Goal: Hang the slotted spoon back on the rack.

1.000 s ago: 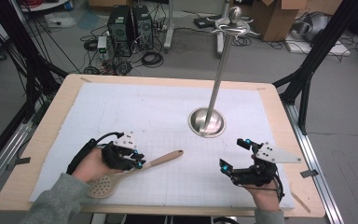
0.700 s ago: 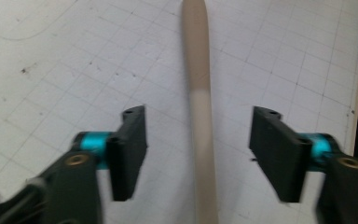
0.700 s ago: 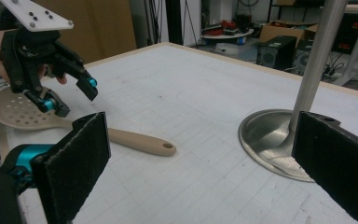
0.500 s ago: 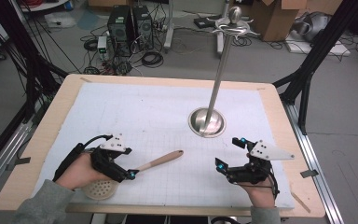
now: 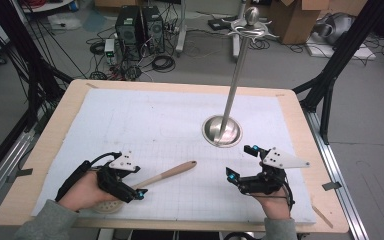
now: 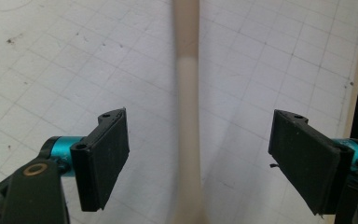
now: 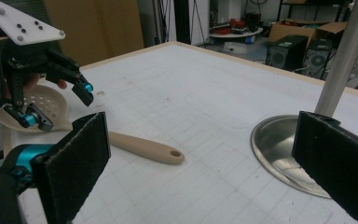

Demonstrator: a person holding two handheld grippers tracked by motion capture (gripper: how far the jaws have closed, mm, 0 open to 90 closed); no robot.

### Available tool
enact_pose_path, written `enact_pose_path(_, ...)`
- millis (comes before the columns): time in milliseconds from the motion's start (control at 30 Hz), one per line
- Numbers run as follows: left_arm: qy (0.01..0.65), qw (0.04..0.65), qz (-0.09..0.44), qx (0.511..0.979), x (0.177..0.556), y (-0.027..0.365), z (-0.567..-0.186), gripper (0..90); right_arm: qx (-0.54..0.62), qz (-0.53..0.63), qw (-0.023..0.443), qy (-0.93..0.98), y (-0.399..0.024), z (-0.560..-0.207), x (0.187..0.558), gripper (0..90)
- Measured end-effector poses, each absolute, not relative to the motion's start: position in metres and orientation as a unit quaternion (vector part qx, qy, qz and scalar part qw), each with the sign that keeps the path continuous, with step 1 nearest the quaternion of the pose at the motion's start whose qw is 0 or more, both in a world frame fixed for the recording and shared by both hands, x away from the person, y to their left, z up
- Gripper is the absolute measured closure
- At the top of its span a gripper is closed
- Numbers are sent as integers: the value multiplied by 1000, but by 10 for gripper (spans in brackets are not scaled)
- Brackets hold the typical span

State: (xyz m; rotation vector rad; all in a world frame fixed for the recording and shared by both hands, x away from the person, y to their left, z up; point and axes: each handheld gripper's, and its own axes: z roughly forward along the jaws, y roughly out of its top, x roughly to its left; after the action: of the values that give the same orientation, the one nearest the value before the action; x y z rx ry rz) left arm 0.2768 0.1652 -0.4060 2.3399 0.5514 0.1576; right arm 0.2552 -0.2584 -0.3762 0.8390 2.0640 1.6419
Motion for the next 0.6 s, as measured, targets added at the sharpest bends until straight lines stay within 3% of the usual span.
enact_pose_path(333, 223, 331, 62, 915, 281, 163, -405, 260, 296, 582, 184, 734, -258, -376, 254, 31)
enact_pose_path(600, 214, 297, 58, 929, 280, 156, -408, 394, 297, 583, 188, 733, -261, -376, 253, 31)
